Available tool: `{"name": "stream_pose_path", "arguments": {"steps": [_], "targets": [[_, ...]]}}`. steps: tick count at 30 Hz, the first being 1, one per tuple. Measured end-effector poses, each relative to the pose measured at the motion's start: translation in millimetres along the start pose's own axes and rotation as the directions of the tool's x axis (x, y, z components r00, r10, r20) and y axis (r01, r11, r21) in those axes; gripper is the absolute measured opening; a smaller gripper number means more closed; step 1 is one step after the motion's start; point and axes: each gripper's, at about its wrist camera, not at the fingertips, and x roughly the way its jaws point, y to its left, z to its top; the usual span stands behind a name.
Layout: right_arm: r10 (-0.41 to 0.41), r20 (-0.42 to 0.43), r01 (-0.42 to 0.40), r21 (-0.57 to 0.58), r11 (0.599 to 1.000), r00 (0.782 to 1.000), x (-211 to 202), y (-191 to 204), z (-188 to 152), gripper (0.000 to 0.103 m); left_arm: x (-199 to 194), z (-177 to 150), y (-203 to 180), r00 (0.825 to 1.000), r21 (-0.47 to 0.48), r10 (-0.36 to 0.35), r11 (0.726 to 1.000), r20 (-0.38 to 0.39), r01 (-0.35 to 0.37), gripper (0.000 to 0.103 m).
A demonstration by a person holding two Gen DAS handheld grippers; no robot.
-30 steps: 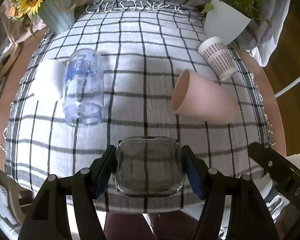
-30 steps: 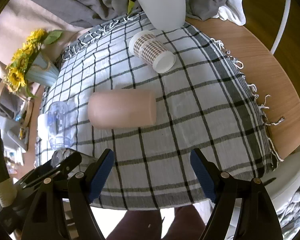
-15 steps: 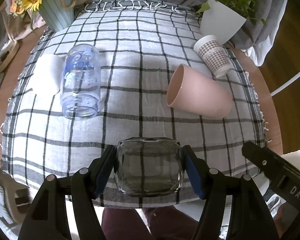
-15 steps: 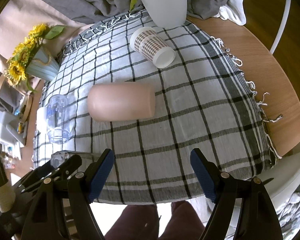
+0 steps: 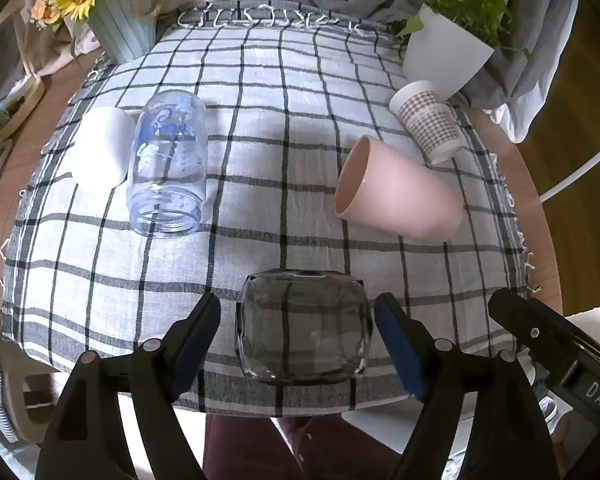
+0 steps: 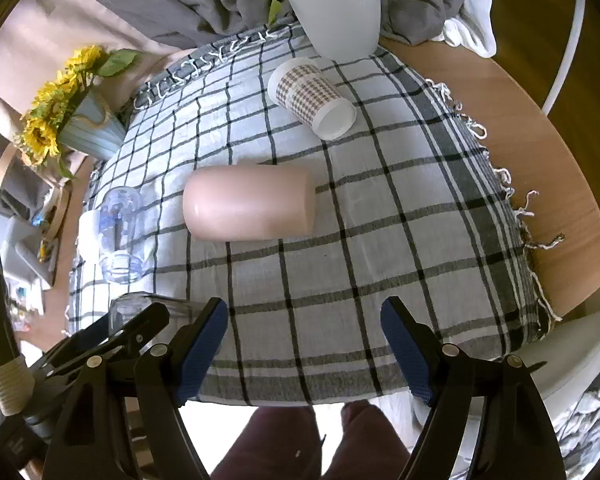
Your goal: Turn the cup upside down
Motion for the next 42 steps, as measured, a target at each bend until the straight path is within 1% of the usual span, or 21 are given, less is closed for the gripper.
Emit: {"name": "stream_pose_path", "arguments": {"steps": [1,3,5,7,8,13,19,24,27,33,38,42], "targets": [[-0.003,0.006,0.003,-0.002,1.0,1.0,-2,0,0,0.083,-3,-1,0,1.0,0.001,-0.002,1.0,0.01,0.002,0.083],[-0.011,0.026,0.011,-0.006,1.0,1.0,-8,1,-1,0.083,-12,-4,-1,0.999,0.0,0.005,1.0,0.04,-0.005,0.089],[-0.024,0.059,0.025,-0.016,1.0,0.998,-17,2,-2,0.085,-23,-7,-1,0.997,0.002,0.007,1.0,0.075,-0.007,0.09],[-0.039,0.097,0.041,-0.02,0.999,0.995,-28,4,-3,0.088,-33,-9,0,0.995,0.005,0.011,1.0,0.096,-0.011,0.095],[-0.044,0.112,0.046,-0.02,0.999,0.993,-33,5,-3,0.09,-40,-11,0,0.993,0.008,0.013,1.0,0.118,-0.014,0.096],[-0.053,0.186,0.06,-0.031,0.998,0.981,-58,14,-8,0.092,-73,-19,11,0.976,-0.016,0.049,0.999,0.212,-0.047,0.101],[-0.039,0.261,0.056,-0.06,0.997,0.965,-86,34,-29,0.092,-113,-37,33,0.952,-0.05,0.078,0.997,0.296,-0.066,0.102],[-0.034,0.296,0.053,-0.057,0.997,0.954,-103,52,-54,0.092,-138,-58,48,0.941,-0.045,0.104,0.995,0.323,-0.094,0.102],[-0.02,0.306,0.041,-0.062,0.997,0.952,-113,61,-69,0.092,-153,-73,58,0.927,-0.062,0.124,0.992,0.353,-0.109,0.102],[-0.009,0.333,0.037,-0.079,0.996,0.943,-128,75,-94,0.092,-172,-94,67,0.91,-0.049,0.152,0.988,0.387,-0.144,0.102],[-0.004,0.359,0.043,-0.1,0.994,0.933,-139,83,-110,0.092,-183,-107,71,0.9,-0.04,0.151,0.988,0.409,-0.148,0.102],[-0.005,0.368,0.047,-0.105,0.993,0.93,-143,86,-118,0.092,-189,-113,71,0.891,-0.03,0.153,0.987,0.427,-0.156,0.102]]}}
